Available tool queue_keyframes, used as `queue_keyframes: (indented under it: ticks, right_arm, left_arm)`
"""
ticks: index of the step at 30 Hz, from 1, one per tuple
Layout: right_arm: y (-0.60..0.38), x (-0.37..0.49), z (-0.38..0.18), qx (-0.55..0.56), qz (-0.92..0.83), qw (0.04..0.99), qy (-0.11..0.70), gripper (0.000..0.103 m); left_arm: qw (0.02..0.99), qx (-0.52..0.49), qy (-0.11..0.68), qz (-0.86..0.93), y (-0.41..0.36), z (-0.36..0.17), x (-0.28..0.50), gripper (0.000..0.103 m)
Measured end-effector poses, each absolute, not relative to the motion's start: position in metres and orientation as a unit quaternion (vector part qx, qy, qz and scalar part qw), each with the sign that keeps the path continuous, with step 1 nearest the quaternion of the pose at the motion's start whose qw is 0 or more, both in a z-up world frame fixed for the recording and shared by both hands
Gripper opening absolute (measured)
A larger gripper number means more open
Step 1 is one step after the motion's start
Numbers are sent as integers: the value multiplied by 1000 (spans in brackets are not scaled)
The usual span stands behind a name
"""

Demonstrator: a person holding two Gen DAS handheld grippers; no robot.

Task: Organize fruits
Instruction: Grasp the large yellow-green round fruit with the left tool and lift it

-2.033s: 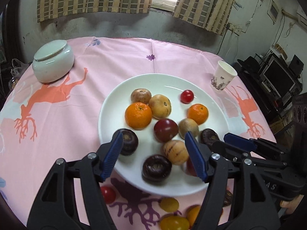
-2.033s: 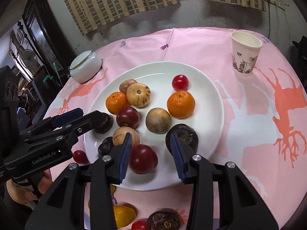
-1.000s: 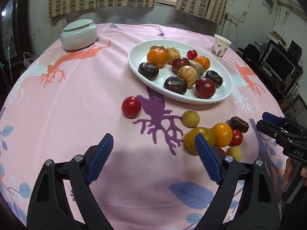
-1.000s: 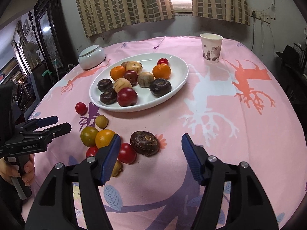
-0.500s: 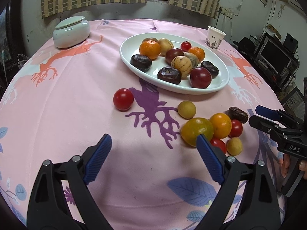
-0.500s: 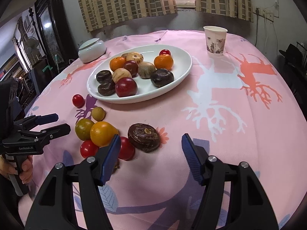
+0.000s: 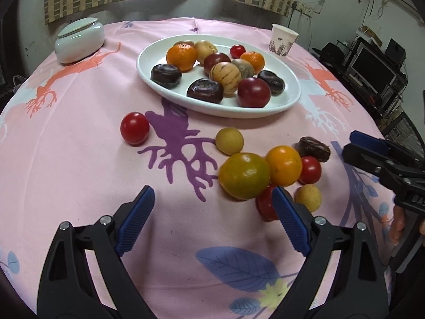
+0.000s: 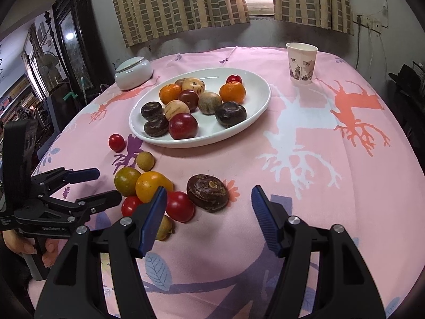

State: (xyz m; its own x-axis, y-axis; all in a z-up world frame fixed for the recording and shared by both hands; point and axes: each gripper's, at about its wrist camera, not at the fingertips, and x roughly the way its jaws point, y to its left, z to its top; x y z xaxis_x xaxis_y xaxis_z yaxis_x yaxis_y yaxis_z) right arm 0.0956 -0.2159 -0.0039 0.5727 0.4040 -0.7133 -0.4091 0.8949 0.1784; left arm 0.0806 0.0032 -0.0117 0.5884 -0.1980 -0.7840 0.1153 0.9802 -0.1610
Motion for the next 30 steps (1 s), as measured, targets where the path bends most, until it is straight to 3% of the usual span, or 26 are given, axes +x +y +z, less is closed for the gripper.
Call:
queue_keyframes:
  ticks: [7, 10, 14, 30]
  right_arm:
    - [-213, 92, -2, -4, 237, 885, 401, 66]
    - [-212, 91, -1, -5, 239, 885, 400, 66]
    - [-211, 90, -1, -6, 240, 884, 401, 66]
    - [-207, 89, -3, -12, 243, 881, 405, 66]
  left_arm:
    - [880, -42, 467, -77, -5, -9, 98, 87]
    - [877, -46, 470, -90, -9, -9, 106, 74]
    - [867, -82, 474, -131, -7, -11, 110, 43]
    - [870, -9, 477, -124, -7, -17, 108, 52]
